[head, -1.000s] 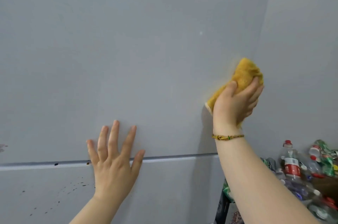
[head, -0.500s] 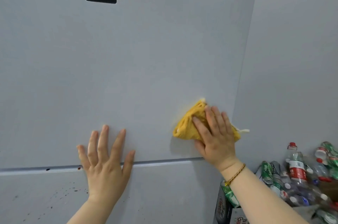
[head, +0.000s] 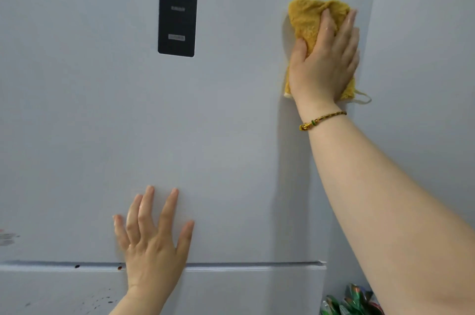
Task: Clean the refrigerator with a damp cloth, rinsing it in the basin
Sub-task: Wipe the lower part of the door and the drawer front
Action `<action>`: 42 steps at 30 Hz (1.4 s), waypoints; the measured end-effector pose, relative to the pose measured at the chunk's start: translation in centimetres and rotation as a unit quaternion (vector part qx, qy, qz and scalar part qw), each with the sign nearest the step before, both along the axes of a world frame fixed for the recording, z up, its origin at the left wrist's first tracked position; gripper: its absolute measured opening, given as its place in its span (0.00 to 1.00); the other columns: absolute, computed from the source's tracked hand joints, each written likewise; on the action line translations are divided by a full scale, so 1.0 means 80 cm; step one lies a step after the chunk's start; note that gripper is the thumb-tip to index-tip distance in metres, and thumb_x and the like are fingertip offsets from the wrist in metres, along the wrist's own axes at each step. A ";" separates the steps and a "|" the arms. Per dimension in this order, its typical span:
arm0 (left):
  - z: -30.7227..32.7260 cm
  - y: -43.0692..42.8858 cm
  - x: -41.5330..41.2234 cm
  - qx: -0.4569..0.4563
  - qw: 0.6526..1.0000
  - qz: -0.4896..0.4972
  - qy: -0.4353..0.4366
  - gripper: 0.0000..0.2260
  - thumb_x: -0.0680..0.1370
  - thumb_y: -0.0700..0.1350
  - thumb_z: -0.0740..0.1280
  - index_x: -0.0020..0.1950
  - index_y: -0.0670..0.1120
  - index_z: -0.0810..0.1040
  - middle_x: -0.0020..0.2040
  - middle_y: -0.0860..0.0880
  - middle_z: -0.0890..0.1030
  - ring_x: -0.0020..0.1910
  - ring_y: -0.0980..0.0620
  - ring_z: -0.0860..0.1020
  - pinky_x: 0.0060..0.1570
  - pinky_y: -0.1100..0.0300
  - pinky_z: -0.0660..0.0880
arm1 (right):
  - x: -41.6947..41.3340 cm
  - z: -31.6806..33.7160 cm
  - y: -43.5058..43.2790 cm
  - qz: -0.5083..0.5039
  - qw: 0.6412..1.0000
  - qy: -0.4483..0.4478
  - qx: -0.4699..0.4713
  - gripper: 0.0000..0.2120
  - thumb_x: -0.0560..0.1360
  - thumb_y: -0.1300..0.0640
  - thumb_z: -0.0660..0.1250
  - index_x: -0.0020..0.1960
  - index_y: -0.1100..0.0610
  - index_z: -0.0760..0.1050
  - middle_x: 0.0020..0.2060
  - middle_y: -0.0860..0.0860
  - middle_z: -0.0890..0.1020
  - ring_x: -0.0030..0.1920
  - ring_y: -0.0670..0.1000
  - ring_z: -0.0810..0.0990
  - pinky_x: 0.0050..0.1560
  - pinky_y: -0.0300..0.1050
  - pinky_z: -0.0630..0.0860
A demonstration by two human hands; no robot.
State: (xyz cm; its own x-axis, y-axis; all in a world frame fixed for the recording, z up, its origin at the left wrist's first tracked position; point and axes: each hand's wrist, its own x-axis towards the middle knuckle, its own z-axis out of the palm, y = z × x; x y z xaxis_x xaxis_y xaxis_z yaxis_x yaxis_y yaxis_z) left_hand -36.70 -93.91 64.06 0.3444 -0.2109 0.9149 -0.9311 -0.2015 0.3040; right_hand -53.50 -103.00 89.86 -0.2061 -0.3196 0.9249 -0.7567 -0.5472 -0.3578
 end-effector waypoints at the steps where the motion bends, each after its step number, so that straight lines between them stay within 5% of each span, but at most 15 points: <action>1: 0.000 0.001 -0.001 0.002 1.000 -0.007 0.009 0.27 0.77 0.63 0.41 0.64 0.49 0.65 0.65 0.42 0.62 0.67 0.49 0.52 0.70 0.52 0.42 | 0.010 -0.003 0.002 0.006 0.999 0.044 -0.028 0.26 0.77 0.49 0.54 0.74 0.51 0.55 0.75 0.57 0.50 0.74 0.57 0.51 0.71 0.52 0.50; 4: 0.002 0.001 -0.001 0.015 0.999 -0.022 0.029 0.27 0.77 0.63 0.41 0.64 0.49 0.66 0.66 0.42 0.62 0.67 0.49 0.52 0.71 0.55 0.39 | 0.035 -0.038 0.003 0.016 0.970 0.169 -0.174 0.26 0.72 0.48 0.57 0.67 0.56 0.69 0.69 0.63 0.66 0.68 0.65 0.66 0.66 0.59 0.62; 6: 0.004 0.003 -0.001 0.023 0.999 -0.023 0.023 0.26 0.77 0.63 0.41 0.64 0.49 0.65 0.66 0.42 0.62 0.67 0.49 0.52 0.71 0.56 0.39 | 0.045 -0.085 0.001 0.019 0.944 0.241 -0.225 0.26 0.71 0.46 0.58 0.66 0.55 0.69 0.67 0.63 0.70 0.66 0.64 0.67 0.65 0.57 0.61; 12: -0.006 0.010 0.010 0.024 0.999 -0.027 -0.032 0.22 0.79 0.58 0.42 0.64 0.50 0.66 0.66 0.43 0.63 0.73 0.62 0.41 0.71 0.54 0.42 | 0.040 -0.246 0.000 0.046 0.911 0.326 -0.248 0.23 0.73 0.48 0.61 0.67 0.51 0.63 0.73 0.54 0.56 0.73 0.57 0.54 0.71 0.55 0.52; 16: -0.009 0.023 0.018 0.030 0.995 -0.076 -0.052 0.20 0.80 0.55 0.43 0.64 0.50 0.66 0.66 0.46 0.63 0.74 0.59 0.47 0.70 0.56 0.46 | 0.020 -0.316 -0.007 0.067 0.901 0.345 -0.253 0.16 0.79 0.53 0.51 0.66 0.51 0.65 0.76 0.51 0.45 0.75 0.54 0.47 0.73 0.53 0.49; 20: -0.021 0.047 0.036 0.009 0.990 -0.138 -0.029 0.14 0.79 0.52 0.51 0.61 0.49 0.68 0.64 0.48 0.65 0.67 0.52 0.60 0.67 0.62 0.54 | 0.010 -0.336 -0.010 0.062 0.909 0.330 -0.245 0.15 0.80 0.53 0.50 0.64 0.52 0.66 0.76 0.50 0.47 0.75 0.53 0.49 0.73 0.52 0.49; 24: -0.035 0.082 0.069 -0.036 0.978 -0.123 0.163 0.18 0.73 0.47 0.57 0.63 0.47 0.70 0.67 0.45 0.66 0.66 0.47 0.62 0.64 0.52 0.59 | 0.015 -0.340 -0.006 0.059 0.922 0.307 -0.228 0.17 0.81 0.53 0.48 0.68 0.51 0.61 0.76 0.49 0.45 0.75 0.52 0.46 0.74 0.52 0.47; 30: -0.035 0.129 0.152 -0.062 0.893 -0.035 0.445 0.28 0.78 0.41 0.61 0.74 0.44 0.52 0.76 0.46 0.50 0.74 0.47 0.49 0.73 0.50 0.48 | 0.038 -0.348 0.014 0.086 0.953 0.241 -0.160 0.19 0.80 0.47 0.46 0.66 0.54 0.62 0.75 0.46 0.44 0.75 0.51 0.45 0.73 0.51 0.43; 33: -0.038 0.141 0.197 -0.040 0.835 -0.102 0.539 0.28 0.78 0.48 0.60 0.75 0.49 0.50 0.75 0.47 0.55 0.74 0.46 0.55 0.72 0.47 0.53 | 0.071 -0.332 0.030 0.086 0.978 0.143 -0.122 0.21 0.80 0.46 0.48 0.65 0.59 0.63 0.73 0.58 0.53 0.70 0.62 0.53 0.70 0.58 0.48; 38: -0.038 0.158 0.239 0.005 0.791 -0.221 0.571 0.20 0.79 0.48 0.59 0.70 0.47 0.64 0.65 0.45 0.71 0.57 0.46 0.72 0.54 0.54 0.67 | 0.175 -0.287 0.068 0.008 0.995 -0.084 -0.051 0.24 0.73 0.52 0.57 0.66 0.60 0.61 0.65 0.72 0.65 0.66 0.68 0.61 0.66 0.60 0.56; 42: -0.038 0.178 0.255 0.058 0.784 -0.269 0.557 0.13 0.78 0.41 0.60 0.63 0.44 0.71 0.57 0.46 0.77 0.50 0.49 0.74 0.50 0.57 0.67 | 0.252 -0.287 0.106 0.024 0.996 0.011 -0.084 0.23 0.71 0.54 0.58 0.65 0.59 0.63 0.66 0.68 0.65 0.66 0.64 0.59 0.67 0.57 0.52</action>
